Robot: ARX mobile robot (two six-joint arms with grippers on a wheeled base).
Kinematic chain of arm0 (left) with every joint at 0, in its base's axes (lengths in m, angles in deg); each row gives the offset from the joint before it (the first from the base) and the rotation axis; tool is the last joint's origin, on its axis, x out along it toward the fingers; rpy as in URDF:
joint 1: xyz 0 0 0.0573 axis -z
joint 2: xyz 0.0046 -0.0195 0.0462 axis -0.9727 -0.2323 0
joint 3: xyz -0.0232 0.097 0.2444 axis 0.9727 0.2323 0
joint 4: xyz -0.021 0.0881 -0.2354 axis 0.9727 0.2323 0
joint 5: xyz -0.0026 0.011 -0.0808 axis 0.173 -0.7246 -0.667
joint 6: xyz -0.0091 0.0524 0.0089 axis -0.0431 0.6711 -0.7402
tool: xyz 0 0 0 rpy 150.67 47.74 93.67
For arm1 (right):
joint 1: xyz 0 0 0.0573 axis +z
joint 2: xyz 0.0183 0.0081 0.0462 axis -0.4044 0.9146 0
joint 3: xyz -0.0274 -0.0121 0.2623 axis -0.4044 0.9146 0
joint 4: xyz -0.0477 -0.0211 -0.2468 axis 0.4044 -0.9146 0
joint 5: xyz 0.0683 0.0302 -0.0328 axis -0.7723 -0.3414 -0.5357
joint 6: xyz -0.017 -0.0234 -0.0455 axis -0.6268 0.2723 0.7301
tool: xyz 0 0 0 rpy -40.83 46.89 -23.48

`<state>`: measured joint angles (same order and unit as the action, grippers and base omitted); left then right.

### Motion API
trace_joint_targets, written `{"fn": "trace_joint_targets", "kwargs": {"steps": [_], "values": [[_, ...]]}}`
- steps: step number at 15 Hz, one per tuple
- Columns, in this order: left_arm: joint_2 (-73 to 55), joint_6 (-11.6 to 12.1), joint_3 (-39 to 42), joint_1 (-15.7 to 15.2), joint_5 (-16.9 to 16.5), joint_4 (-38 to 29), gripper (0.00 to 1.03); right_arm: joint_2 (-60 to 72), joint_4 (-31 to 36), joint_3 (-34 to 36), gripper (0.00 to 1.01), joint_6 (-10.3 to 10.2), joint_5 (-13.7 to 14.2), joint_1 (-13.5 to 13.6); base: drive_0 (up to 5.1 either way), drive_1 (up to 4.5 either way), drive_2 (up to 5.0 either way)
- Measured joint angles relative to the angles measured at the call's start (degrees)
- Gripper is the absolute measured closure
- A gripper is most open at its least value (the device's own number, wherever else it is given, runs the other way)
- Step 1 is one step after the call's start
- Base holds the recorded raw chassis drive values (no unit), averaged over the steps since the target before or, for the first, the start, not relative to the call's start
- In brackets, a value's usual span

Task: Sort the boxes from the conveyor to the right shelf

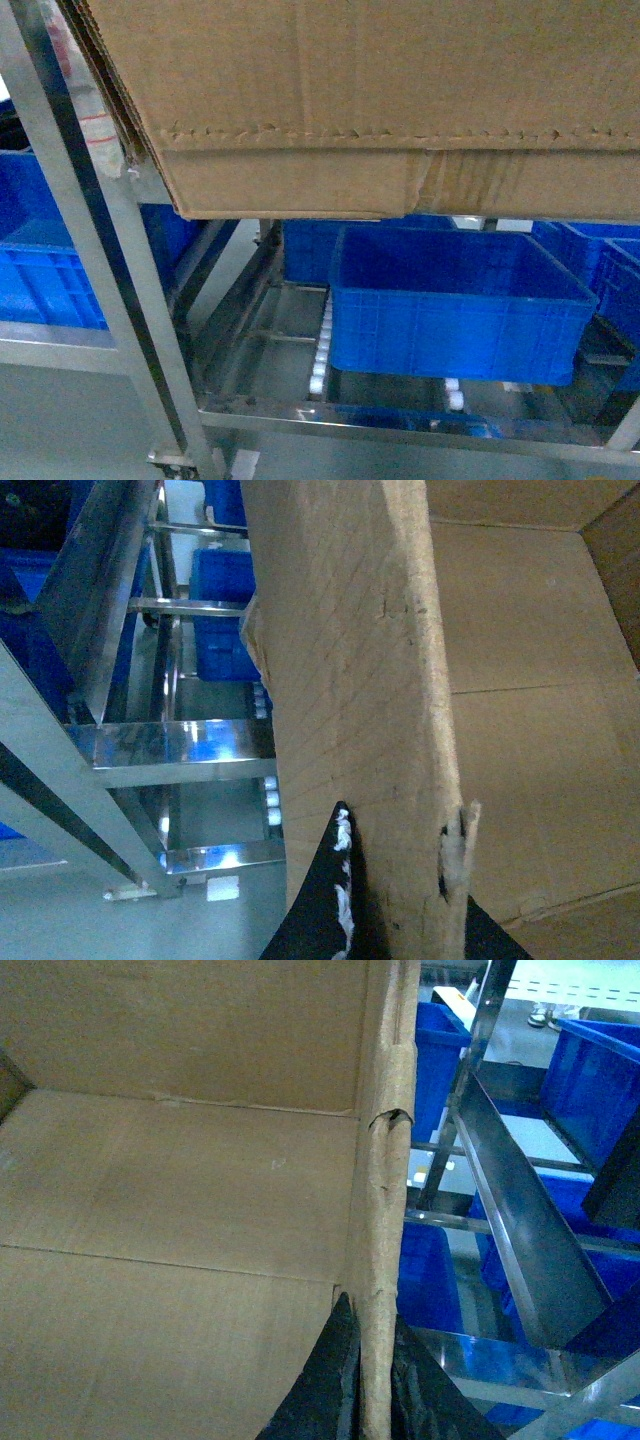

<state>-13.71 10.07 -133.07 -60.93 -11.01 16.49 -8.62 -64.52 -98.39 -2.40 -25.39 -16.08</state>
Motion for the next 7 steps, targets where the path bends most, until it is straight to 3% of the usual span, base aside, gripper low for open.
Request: {"fn": "trace_joint_targets", "kwargs": {"steps": [7], "values": [[0.00, 0.00, 0.00, 0.00, -0.20, -0.04, 0.99, -0.02, 0.02, 0.00, 0.98, -0.04, 0.11, -0.02, 0.0, 0.00, 0.0]]}}
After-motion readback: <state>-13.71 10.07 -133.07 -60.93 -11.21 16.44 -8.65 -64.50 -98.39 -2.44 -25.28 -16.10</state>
